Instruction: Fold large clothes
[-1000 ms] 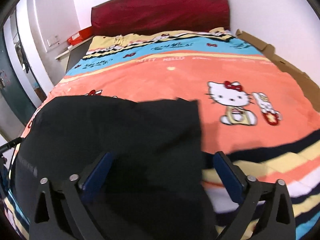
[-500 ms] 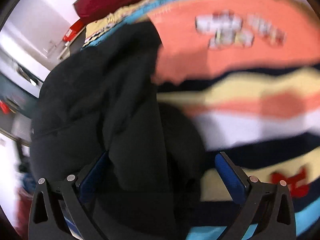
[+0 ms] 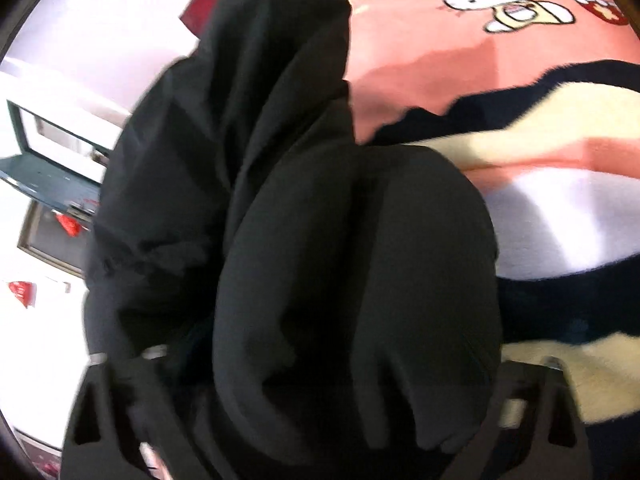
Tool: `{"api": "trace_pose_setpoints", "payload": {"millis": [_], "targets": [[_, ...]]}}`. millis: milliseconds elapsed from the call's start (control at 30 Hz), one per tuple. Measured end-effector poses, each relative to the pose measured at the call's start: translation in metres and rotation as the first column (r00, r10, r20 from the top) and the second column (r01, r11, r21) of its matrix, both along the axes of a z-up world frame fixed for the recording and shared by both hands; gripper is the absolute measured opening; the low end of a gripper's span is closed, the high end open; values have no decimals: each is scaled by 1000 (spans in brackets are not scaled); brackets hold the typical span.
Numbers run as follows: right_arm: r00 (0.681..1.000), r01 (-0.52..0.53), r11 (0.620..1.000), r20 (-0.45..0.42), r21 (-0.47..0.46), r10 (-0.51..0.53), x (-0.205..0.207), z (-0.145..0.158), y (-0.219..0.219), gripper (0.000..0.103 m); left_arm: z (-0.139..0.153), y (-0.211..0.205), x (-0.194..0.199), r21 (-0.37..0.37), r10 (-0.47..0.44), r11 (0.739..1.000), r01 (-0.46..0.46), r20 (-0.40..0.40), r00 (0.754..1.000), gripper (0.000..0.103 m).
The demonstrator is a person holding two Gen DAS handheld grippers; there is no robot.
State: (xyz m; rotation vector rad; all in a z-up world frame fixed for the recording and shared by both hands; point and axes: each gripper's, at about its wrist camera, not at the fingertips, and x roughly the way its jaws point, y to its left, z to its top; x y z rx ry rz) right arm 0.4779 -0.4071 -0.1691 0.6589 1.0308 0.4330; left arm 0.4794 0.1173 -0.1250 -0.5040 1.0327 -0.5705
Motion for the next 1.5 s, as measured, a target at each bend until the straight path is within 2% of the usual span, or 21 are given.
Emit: {"api": "trace_pose_setpoints", "payload": {"millis": [33, 133, 233, 433, 633, 733, 833, 900, 967, 1067, 1133, 1200, 1233, 1267, 1333, 1367, 1400, 1500], "targets": [[1000, -3, 1000, 20, 3, 3, -1, 8, 3, 56, 7, -3, -2, 6, 5, 1000, -5, 12, 1000, 38], [996, -24, 997, 83, -67, 30, -4, 36, 19, 37, 22, -2, -8, -3, 49, 999, -49, 35, 998, 25], [984, -24, 993, 172, -112, 43, -9, 76, 35, 27, 49, -3, -16, -46, 62, 997, -58, 91, 994, 21], [949, -7, 993, 311, -120, 44, -27, 151, 48, 22, 110, 4, -33, -43, 66, 997, -58, 192, 979, 20], [925, -23, 997, 377, -78, 51, -55, 188, 49, 22, 151, 23, -67, -40, 68, 997, -60, 269, 961, 20], [923, -25, 997, 381, -79, 53, -71, 184, 52, 22, 151, 20, -72, -15, 56, 998, -54, 267, 962, 20], [937, -11, 998, 348, -62, 31, -77, 161, 47, 22, 138, 15, -72, 9, 49, 999, -52, 236, 971, 20], [950, 1, 998, 313, -55, 16, -77, 144, 45, 22, 113, 1, -76, 28, 48, 998, -55, 198, 979, 20], [966, 17, 999, 257, -47, -4, -78, 111, 39, 22, 86, -3, -72, 64, 41, 997, -51, 152, 987, 20], [982, 46, 997, 187, -65, -33, -82, 68, 28, 22, 53, 0, -73, 118, 44, 991, -59, 126, 991, 22], [985, 79, 994, 157, -69, -67, -87, 49, 16, 26, 41, 8, -69, 152, 55, 986, -71, 104, 993, 33], [987, 98, 991, 139, -89, -85, -88, 40, 7, 35, 32, 19, -63, 195, 61, 978, -76, 83, 995, 43], [987, 113, 988, 130, -104, -99, -89, 37, 2, 46, 30, 26, -62, 188, 67, 979, -79, 73, 995, 46], [986, 128, 985, 123, -114, -114, -91, 36, -2, 56, 29, 34, -61, 173, 79, 981, -89, 63, 995, 47], [985, 145, 978, 117, -148, -128, -94, 37, -7, 65, 28, 43, -72, 153, 103, 982, -110, 56, 993, 48], [984, 152, 973, 118, -174, -133, -95, 38, -9, 74, 31, 49, -73, 157, 118, 980, -125, 56, 991, 49], [982, 170, 957, 127, -236, -143, -98, 44, -8, 79, 33, 50, -80, 171, 127, 976, -136, 60, 990, 53], [978, 188, 943, 140, -276, -154, -106, 59, -11, 82, 44, 60, -86, 236, 179, 952, -197, 94, 979, 55]]}}
